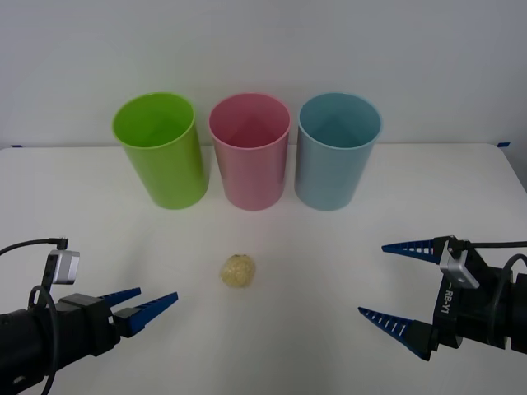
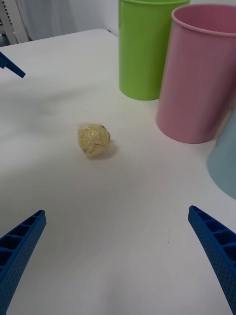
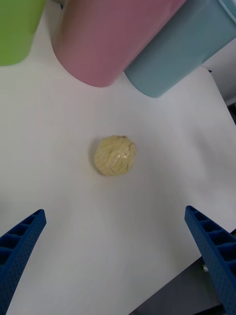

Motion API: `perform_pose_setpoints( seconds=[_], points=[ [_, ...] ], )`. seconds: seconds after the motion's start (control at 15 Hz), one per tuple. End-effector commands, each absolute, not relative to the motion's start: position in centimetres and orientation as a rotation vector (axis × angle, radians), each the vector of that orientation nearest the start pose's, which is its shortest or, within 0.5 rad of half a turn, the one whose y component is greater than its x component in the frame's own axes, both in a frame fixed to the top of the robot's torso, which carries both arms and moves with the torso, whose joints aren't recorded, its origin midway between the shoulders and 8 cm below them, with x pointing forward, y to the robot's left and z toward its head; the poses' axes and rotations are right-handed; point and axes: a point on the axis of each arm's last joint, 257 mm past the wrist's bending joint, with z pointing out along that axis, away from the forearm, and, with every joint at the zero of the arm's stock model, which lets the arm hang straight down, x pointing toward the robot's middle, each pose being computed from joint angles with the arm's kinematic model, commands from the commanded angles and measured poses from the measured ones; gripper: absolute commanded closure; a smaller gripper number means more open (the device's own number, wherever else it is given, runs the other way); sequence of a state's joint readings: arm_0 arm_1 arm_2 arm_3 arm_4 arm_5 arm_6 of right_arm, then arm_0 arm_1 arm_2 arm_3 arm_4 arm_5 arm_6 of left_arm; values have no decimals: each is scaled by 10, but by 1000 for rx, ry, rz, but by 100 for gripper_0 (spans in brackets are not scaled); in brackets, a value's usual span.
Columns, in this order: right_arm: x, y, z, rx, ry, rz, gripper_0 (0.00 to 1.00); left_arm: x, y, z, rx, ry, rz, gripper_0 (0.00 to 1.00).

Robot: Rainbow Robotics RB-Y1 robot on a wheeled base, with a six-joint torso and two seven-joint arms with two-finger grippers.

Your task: Put cans in the blue bin and PET bottles in the pink bin and trash in the green bin.

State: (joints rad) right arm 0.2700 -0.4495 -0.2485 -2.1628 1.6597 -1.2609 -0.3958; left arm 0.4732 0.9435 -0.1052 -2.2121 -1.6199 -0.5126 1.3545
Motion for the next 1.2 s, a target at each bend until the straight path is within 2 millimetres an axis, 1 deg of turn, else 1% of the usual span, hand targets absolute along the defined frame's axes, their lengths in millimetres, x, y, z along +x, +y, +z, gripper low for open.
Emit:
perform_pose_setpoints(
  seconds=[0.07,0.27,0.4,0.53,0.6,0.67,0.8,0.93,1.07,1.13,1.2],
  points=[
    [334,-173,-199,-1135,1679,492,0,333,182,-233,225,2174,-885,0],
    [334,-173,-199,-1135,1679,492,0,343,208,-230,375,2219,-746,0],
    [334,-173,-199,-1135,1679,492,0,347,218,-225,444,2232,-685,0],
    [334,-173,-199,-1135,1679,492,0,337,209,-227,464,2256,-721,0],
    [334,-173,-199,-1135,1679,492,0,332,200,-229,471,2274,-760,0],
    [334,-173,-199,-1135,1679,492,0,327,185,-231,507,2286,-801,0],
    [334,-173,-199,-1135,1679,492,0,326,170,-234,570,2309,-830,0],
    [334,-173,-199,-1135,1679,492,0,339,163,-239,618,2317,-821,0],
    [334,-173,-199,-1135,1679,492,0,359,160,-248,657,2327,-792,0],
    [334,-173,-199,-1135,1679,492,0,361,159,-252,663,2342,-790,0],
    [334,-173,-199,-1135,1679,492,0,360,155,-255,669,2361,-808,0]
  ],
)
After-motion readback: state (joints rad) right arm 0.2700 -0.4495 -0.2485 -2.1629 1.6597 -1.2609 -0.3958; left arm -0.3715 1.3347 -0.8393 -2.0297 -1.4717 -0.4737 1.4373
